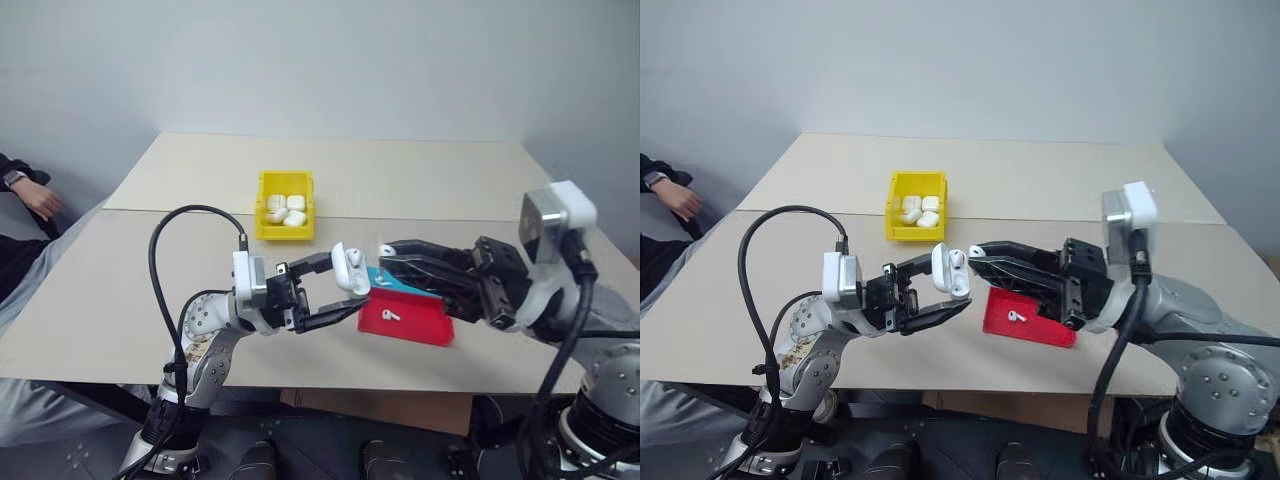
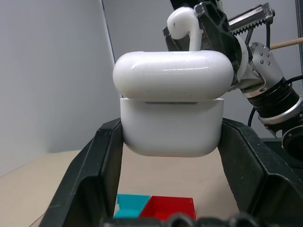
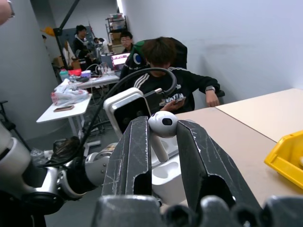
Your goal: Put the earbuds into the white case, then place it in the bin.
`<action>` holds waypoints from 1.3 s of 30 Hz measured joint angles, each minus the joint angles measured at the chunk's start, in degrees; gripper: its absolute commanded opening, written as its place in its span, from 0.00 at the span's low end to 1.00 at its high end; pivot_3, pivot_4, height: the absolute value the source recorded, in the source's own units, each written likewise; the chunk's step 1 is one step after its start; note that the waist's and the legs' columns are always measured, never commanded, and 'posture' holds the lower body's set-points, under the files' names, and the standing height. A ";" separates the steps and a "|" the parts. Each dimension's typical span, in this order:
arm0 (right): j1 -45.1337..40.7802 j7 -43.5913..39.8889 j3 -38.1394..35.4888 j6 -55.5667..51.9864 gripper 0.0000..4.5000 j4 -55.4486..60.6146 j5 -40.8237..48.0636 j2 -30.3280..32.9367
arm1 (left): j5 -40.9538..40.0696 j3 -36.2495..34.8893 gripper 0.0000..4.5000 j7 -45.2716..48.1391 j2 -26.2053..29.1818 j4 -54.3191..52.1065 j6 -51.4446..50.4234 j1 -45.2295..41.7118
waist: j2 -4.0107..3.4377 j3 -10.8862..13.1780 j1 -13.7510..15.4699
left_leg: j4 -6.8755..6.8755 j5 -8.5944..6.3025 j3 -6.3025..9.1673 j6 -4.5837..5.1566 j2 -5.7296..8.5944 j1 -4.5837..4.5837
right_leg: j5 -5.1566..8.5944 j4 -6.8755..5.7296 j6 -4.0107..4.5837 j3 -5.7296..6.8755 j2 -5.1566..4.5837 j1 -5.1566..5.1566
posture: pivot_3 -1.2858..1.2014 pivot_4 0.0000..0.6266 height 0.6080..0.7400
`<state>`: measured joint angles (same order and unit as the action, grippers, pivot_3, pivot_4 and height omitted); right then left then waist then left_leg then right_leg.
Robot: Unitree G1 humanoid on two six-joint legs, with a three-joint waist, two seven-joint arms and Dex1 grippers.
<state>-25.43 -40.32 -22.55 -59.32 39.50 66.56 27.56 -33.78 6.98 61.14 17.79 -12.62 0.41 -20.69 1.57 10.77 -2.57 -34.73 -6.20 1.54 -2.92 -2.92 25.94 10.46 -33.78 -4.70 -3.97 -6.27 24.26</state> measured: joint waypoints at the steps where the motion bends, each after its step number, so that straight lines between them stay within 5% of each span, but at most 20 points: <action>1: 0.33 0.25 0.67 0.89 0.14 0.06 0.02 0.30 | 0.03 0.06 0.61 0.19 0.00 0.00 -0.01 0.00 | 0.00 0.00 0.04 | 0.00 0.00 0.00 0.00 0.01 0.01 | 0.00 -0.05 0.00 0.00 0.00 0.00 | 0.52 0.24 1.00; 24: 5.59 -0.53 10.03 12.04 0.14 -0.56 -1.73 7.06 | 0.92 0.66 0.61 -1.12 -0.50 -1.67 -0.45 0.87 | 0.01 0.01 0.12 | -0.02 -0.11 0.03 0.15 0.03 0.14 | 0.04 -0.01 -0.06 0.00 0.00 0.05 | 0.52 0.24 1.00; 28: 6.52 -1.28 10.56 14.21 0.38 -0.41 -3.23 7.99 | 1.01 0.70 0.61 -1.56 -0.70 -1.67 -0.44 0.97 | 0.01 0.01 0.20 | 0.00 -0.11 0.04 0.15 0.04 0.16 | 0.04 -0.02 -0.06 0.00 0.01 0.05 | 0.52 0.24 1.00; 39: 8.17 -2.60 12.25 18.93 0.38 -0.32 -7.86 8.72 | 1.90 0.50 0.61 -1.94 -0.69 -1.18 -0.39 0.97 | 0.02 0.01 0.33 | 0.03 -0.11 0.03 0.16 0.05 0.21 | 0.04 -0.04 -0.06 0.01 0.01 0.09 | 0.52 0.24 1.00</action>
<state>-17.26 -42.92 -10.29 -40.39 39.18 58.70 36.28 -31.88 7.47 59.20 17.10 -13.80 0.02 -19.71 1.59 10.78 -2.23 -34.71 -6.31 1.57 -2.76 -2.86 26.14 10.50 -33.82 -4.77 -3.96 -6.27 24.35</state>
